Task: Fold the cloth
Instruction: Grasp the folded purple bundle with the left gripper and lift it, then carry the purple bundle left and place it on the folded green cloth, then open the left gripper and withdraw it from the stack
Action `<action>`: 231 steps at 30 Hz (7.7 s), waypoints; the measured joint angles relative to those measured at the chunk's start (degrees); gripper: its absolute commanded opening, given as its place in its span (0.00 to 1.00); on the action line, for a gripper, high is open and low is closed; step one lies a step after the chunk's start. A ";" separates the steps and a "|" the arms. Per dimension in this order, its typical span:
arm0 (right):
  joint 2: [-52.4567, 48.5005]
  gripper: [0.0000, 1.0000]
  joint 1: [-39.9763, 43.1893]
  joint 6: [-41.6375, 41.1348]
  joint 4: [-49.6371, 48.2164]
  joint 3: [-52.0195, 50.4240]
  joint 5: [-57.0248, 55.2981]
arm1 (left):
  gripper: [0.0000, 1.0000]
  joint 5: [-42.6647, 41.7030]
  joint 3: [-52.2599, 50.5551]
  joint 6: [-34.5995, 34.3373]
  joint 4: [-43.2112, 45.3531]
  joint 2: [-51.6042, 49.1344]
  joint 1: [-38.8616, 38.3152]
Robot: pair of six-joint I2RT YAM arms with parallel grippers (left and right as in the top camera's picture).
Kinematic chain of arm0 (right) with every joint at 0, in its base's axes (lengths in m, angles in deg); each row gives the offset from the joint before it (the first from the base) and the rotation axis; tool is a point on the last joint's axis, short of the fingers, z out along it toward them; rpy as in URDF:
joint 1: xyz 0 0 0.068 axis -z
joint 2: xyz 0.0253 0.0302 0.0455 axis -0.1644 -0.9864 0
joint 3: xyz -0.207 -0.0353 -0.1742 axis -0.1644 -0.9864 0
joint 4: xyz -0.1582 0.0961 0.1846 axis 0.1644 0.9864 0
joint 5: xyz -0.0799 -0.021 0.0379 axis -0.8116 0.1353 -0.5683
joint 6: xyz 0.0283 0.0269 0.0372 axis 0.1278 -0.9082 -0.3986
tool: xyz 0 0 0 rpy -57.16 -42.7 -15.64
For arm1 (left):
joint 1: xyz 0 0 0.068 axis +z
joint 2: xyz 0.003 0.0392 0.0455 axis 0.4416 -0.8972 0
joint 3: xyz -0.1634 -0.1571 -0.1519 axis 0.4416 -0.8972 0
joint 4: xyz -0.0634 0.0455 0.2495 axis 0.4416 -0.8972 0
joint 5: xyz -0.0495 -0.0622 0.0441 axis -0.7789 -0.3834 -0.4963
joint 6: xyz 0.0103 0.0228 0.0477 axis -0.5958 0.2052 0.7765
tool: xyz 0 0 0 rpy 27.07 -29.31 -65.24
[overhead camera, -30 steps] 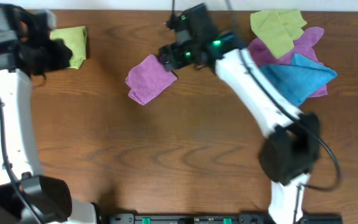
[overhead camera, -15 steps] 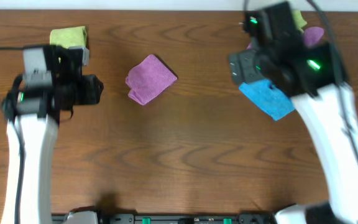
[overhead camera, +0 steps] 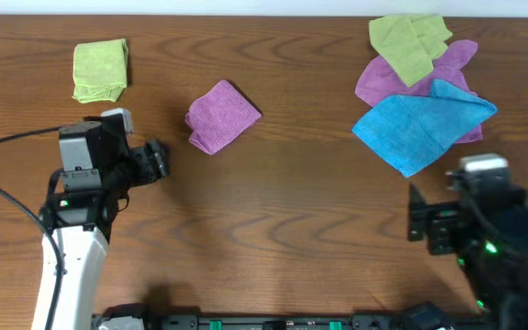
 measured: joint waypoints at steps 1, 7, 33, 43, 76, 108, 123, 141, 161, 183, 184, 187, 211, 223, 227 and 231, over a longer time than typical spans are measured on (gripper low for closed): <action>-0.35 0.99 0.00 -0.35 -0.55 -1.57 0.24 | 0.98 0.00 -1.25 -1.31 3.74 -1.03 0.00; -4.00 0.99 0.00 -2.21 -2.23 -3.76 1.33 | 0.96 -2.62 -4.72 -8.35 16.22 -12.28 0.00; -8.68 0.99 0.00 -9.86 -3.93 -3.76 3.93 | 0.95 -19.41 -2.47 -37.81 58.95 -45.51 -6.03; -9.46 0.99 0.00 -12.46 -3.63 -3.76 4.07 | 0.27 -21.94 10.60 -38.29 58.34 -57.16 -6.21; -11.82 0.99 0.00 -14.38 -3.98 -3.76 4.13 | 0.06 -8.39 46.42 -38.14 16.28 -47.50 18.05; -14.82 0.99 0.00 -23.21 -8.76 -3.76 8.70 | 0.06 -2.73 39.56 -70.62 40.44 -58.93 17.75; -14.82 0.99 0.00 -24.55 -9.33 -3.76 9.70 | 0.06 1.03 39.52 -74.82 39.65 -58.93 15.08; -14.82 0.99 0.00 -24.61 -9.40 -3.76 11.43 | 0.06 4.83 39.36 -73.00 29.57 -58.93 14.82; -14.82 0.99 0.00 -25.07 -11.34 -3.76 11.82 | 0.95 -0.24 39.34 -59.45 21.53 -58.93 17.51; -14.82 0.99 0.00 -25.07 -12.26 -3.76 13.03 | 0.96 -9.35 39.34 -49.59 27.26 -58.93 15.72; -14.82 0.99 0.00 -25.07 -12.26 -3.76 13.27 | 0.95 -9.51 39.34 -49.53 27.23 -58.93 15.85; -14.82 0.99 0.00 -25.07 -12.26 -3.76 13.97 | 0.95 -11.06 39.34 -48.50 26.84 -58.93 16.96; -14.82 0.99 0.00 -25.03 -14.36 -3.76 12.66 | 0.96 -17.92 38.91 -13.97 -12.74 -41.68 30.18; -14.82 0.99 0.00 -25.03 -12.41 -3.76 8.11 | 0.95 -15.78 38.91 0.48 -23.47 -10.58 21.94; -14.82 0.99 0.00 -25.03 -12.41 -3.76 7.93 | 0.95 -15.50 38.91 -0.66 -24.30 -3.10 18.53; -14.82 0.99 0.00 -25.03 -12.39 -3.76 7.78 | 0.95 -15.28 38.91 -1.09 -24.39 0.48 18.21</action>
